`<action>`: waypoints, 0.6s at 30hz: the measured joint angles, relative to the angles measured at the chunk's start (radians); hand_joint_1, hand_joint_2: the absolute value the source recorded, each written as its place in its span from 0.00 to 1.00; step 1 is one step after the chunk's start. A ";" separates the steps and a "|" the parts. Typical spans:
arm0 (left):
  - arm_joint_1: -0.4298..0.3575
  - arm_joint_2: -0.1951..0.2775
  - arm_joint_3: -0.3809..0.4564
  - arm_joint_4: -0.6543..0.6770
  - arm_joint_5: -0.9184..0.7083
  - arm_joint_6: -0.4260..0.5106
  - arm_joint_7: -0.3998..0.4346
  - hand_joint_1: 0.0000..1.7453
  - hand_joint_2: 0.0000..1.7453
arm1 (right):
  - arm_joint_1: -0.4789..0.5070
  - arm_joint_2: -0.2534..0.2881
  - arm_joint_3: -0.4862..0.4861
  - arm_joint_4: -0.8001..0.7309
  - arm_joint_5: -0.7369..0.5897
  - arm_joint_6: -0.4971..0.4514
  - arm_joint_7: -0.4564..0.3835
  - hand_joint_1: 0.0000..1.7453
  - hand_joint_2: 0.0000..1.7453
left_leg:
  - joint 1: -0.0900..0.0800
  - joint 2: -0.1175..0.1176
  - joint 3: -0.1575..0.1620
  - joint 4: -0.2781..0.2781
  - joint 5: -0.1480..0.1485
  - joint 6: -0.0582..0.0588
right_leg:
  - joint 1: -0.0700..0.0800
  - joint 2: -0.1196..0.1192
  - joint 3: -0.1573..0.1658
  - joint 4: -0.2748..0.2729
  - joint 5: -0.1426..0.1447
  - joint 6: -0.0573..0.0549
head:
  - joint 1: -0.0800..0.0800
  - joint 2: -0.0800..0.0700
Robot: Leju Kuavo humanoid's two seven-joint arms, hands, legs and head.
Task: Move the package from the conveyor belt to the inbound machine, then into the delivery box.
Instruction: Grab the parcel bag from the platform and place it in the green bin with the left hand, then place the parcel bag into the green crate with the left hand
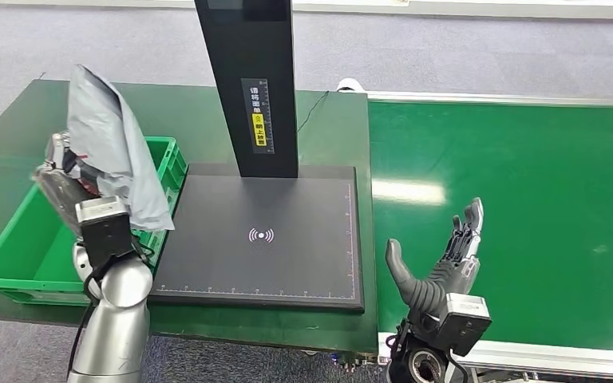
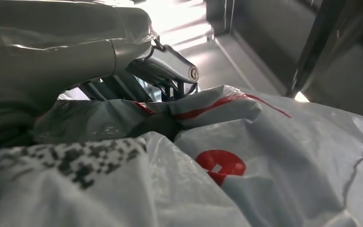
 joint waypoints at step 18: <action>-0.376 0.208 0.206 0.578 -0.085 -0.019 0.167 0.99 1.00 | -0.002 0.006 -0.013 0.000 0.012 0.052 0.000 0.00 1.00 | 0.001 0.001 0.000 0.000 0.001 -0.001 | 0.001 0.001 -0.001 0.001 0.001 -0.001 | 0.000 0.000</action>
